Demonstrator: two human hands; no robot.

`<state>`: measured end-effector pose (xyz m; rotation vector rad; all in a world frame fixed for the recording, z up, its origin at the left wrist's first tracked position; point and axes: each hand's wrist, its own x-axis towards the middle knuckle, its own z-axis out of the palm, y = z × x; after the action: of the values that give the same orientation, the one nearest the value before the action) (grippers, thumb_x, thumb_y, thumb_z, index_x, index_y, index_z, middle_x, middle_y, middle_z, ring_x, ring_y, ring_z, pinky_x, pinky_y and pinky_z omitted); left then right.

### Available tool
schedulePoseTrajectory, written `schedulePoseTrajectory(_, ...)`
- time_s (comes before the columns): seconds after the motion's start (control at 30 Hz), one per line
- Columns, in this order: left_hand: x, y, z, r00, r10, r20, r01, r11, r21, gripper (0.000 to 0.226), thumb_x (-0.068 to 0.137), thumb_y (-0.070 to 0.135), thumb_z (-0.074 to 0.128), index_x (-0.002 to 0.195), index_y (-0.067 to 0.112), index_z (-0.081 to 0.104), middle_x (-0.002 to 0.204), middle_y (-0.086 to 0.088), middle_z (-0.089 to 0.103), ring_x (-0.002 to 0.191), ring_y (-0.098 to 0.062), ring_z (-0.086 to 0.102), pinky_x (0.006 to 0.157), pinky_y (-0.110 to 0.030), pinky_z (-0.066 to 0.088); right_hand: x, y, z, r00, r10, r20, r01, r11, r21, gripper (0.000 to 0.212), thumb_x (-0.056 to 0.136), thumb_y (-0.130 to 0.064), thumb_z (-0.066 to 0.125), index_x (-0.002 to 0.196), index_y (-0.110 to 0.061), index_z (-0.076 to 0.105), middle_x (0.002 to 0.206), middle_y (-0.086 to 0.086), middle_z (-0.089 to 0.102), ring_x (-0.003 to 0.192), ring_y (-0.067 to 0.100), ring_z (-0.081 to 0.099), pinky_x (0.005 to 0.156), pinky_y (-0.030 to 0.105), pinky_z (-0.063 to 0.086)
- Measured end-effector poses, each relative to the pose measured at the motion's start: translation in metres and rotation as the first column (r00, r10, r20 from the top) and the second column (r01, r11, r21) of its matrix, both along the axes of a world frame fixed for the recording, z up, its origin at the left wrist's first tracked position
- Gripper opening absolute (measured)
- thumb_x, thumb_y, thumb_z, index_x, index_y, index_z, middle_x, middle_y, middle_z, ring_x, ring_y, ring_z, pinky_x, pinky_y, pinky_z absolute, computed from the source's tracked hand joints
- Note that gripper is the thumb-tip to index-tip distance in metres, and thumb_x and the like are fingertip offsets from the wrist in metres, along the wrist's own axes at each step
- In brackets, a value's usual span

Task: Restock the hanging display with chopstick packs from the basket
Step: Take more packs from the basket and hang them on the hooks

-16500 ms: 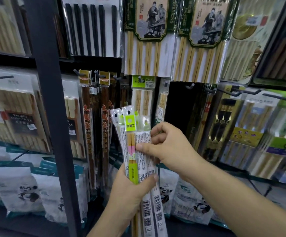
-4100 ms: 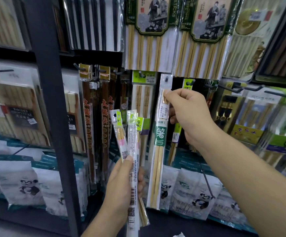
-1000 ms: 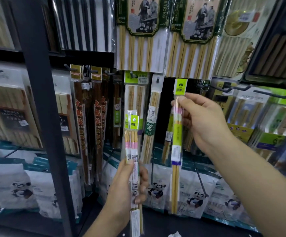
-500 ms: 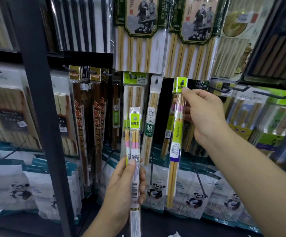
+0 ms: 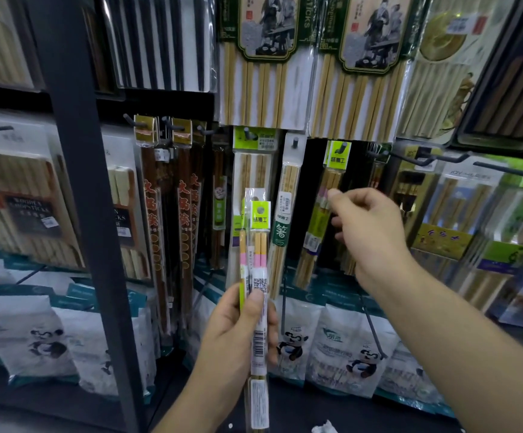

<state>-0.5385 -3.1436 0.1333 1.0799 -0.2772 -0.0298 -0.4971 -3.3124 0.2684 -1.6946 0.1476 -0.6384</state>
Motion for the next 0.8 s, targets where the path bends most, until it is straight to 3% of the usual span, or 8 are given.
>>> schedulePoseTrajectory(0.1,-0.001,-0.002,0.001,1.0,-0.006,0.018,0.006,1.0,0.03,0.021,0.09,0.043,0.067,0.096,0.023,0.068,0.078,-0.009,0.065,0.059,-0.019,0.06,0.047,-0.031,0.05,-0.012,0.016,-0.016,0.971,0.206,-0.12,-0.22,0.968,-0.121,0.019,0.091,-0.041,0.073,0.09,-0.022,0.071,0.084,-0.002,0.073,0.077,0.011,0.068,0.066,0.027,0.055)
schedulePoseTrajectory(0.2,-0.004,-0.006,0.0,1.0,-0.022,0.008,0.021,0.999,0.039,0.02,0.091,0.045,0.067,0.102,0.028,0.069,0.079,-0.009,0.068,0.06,-0.019,0.062,0.047,-0.031,0.051,-0.017,0.029,-0.03,0.907,0.377,-0.188,-0.409,0.896,-0.172,0.025,0.091,-0.039,0.075,0.09,-0.014,0.073,0.073,-0.003,0.072,0.061,0.006,0.065,0.056,0.017,0.05)
schedulePoseTrajectory(0.33,-0.005,-0.007,-0.001,0.997,0.001,-0.072,0.0,1.0,0.01,0.033,0.085,0.052,0.066,0.108,0.029,0.072,0.08,-0.014,0.071,0.06,-0.024,0.065,0.048,-0.034,0.054,-0.016,0.029,-0.03,0.929,0.344,-0.133,-0.365,0.908,-0.203,0.023,0.095,-0.031,0.072,0.087,-0.01,0.072,0.067,0.004,0.068,0.058,0.005,0.061,0.055,0.02,0.053)
schedulePoseTrajectory(0.47,-0.001,-0.005,-0.003,0.975,0.076,-0.209,-0.078,0.997,-0.004,0.033,0.08,0.046,0.065,0.11,0.038,0.073,0.088,-0.007,0.079,0.061,-0.029,0.072,0.05,-0.039,0.059,-0.014,0.017,-0.008,0.959,0.282,-0.01,-0.282,0.957,-0.069,0.024,0.1,-0.027,0.065,0.083,-0.012,0.072,0.065,0.0,0.068,0.055,0.009,0.061,0.052,0.02,0.052)
schedulePoseTrajectory(0.53,0.002,-0.003,-0.003,0.972,0.095,-0.216,-0.099,0.995,-0.008,0.031,0.08,0.044,0.064,0.105,0.028,0.075,0.084,0.0,0.078,0.062,-0.023,0.073,0.05,-0.036,0.06,-0.011,0.009,0.006,0.971,0.231,0.053,-0.23,0.973,-0.024,0.025,0.102,-0.026,0.062,0.084,-0.014,0.073,0.066,0.0,0.068,0.058,0.011,0.06,0.052,0.023,0.052)
schedulePoseTrajectory(0.6,0.002,-0.003,-0.003,0.977,0.089,-0.193,-0.092,0.996,-0.007,0.031,0.082,0.043,0.062,0.097,0.019,0.074,0.082,-0.007,0.073,0.064,-0.021,0.07,0.052,-0.033,0.058,-0.007,0.003,0.019,0.979,0.182,0.096,-0.184,0.983,0.007,0.028,0.103,-0.027,0.06,0.08,-0.017,0.073,0.067,0.001,0.065,0.058,0.011,0.056,0.051,0.024,0.048)
schedulePoseTrajectory(0.7,0.001,-0.004,-0.002,0.98,0.064,-0.187,-0.072,0.997,-0.038,0.025,0.084,0.041,0.062,0.092,0.02,0.074,0.083,-0.01,0.068,0.062,-0.022,0.063,0.048,-0.034,0.052,-0.003,-0.001,0.029,0.979,0.159,0.125,-0.161,0.987,0.008,0.035,0.104,-0.028,0.058,0.072,-0.018,0.069,0.072,0.007,0.061,0.058,0.012,0.052,0.05,0.022,0.045)
schedulePoseTrajectory(0.8,0.002,-0.004,-0.002,0.979,0.063,-0.193,-0.07,0.997,-0.03,0.025,0.083,0.04,0.063,0.092,0.019,0.074,0.083,-0.01,0.067,0.058,-0.019,0.059,0.044,-0.031,0.047,0.001,-0.001,0.033,0.985,0.119,0.129,-0.12,0.993,0.004,0.04,0.103,-0.026,0.059,0.063,-0.023,0.066,0.064,0.0,0.057,0.055,0.011,0.05,0.052,0.021,0.044)
